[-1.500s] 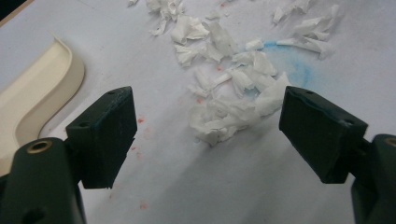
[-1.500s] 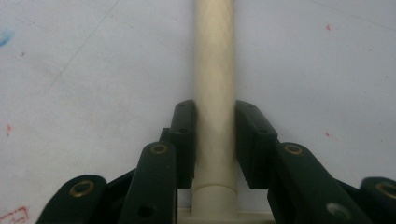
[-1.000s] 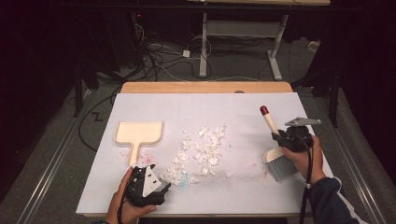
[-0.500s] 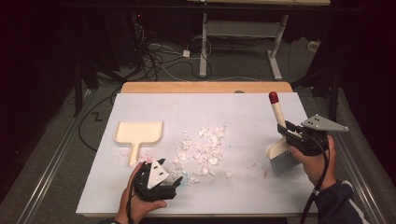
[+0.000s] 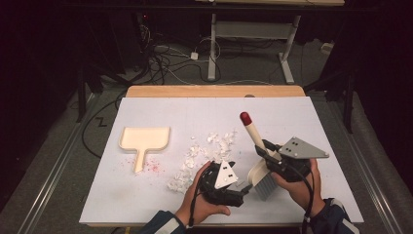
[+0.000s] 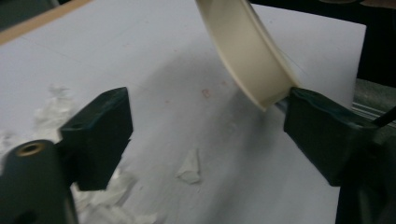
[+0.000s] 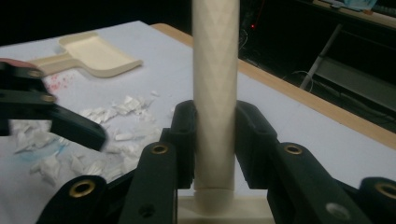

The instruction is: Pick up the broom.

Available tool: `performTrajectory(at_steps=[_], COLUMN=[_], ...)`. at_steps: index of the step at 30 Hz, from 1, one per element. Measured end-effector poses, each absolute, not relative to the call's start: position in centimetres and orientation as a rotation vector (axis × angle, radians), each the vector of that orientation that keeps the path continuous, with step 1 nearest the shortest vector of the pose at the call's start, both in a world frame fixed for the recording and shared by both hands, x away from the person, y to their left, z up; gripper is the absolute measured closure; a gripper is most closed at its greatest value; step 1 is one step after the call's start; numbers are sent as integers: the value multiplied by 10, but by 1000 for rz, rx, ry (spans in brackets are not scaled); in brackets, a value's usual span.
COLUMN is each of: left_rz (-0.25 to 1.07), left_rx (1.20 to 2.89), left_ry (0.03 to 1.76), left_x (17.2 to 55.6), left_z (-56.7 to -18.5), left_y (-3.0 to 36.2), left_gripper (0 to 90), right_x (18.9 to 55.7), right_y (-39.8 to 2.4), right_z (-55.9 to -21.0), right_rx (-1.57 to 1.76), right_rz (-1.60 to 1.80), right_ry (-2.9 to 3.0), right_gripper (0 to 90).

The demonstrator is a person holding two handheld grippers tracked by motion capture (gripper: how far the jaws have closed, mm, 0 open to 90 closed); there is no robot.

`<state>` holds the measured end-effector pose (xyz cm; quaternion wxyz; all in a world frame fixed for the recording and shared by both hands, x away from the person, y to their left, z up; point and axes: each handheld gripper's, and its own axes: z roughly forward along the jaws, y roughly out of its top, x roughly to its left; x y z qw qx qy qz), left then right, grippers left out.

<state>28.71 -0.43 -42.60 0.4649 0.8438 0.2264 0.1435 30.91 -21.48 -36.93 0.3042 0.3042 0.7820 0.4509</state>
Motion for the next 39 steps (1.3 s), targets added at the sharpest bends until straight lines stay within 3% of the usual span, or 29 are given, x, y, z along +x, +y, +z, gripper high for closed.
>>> performTrajectory(at_steps=[4,10,16,18,21,26,39], left_rz=[285,293,290,290,259,236,297], left_rx=[2048,2034,2027,2022,2003,1977,2012], left_ry=[537,479,531,524,531,547,482], left_x=[290,280,286,286,290,294,295], left_z=[-434,-428,-430,-429,-429,-427,-415], left_y=[-6,-11,-15,-14,-9,1,21], left_gripper=[264,245,311,367,524,600,653], right_x=[307,307,300,297,292,288,280], right_y=[-218,-213,-203,-201,-199,-201,-213], right_z=[-369,-371,-371,-371,-369,-365,-357], right_rx=[820,816,779,766,760,757,711], right_rz=[1198,1202,1236,1247,1267,1298,1395], right_ry=[2020,2026,2036,2045,2055,2035,2071], right_gripper=[716,717,717,717,717,716,691])
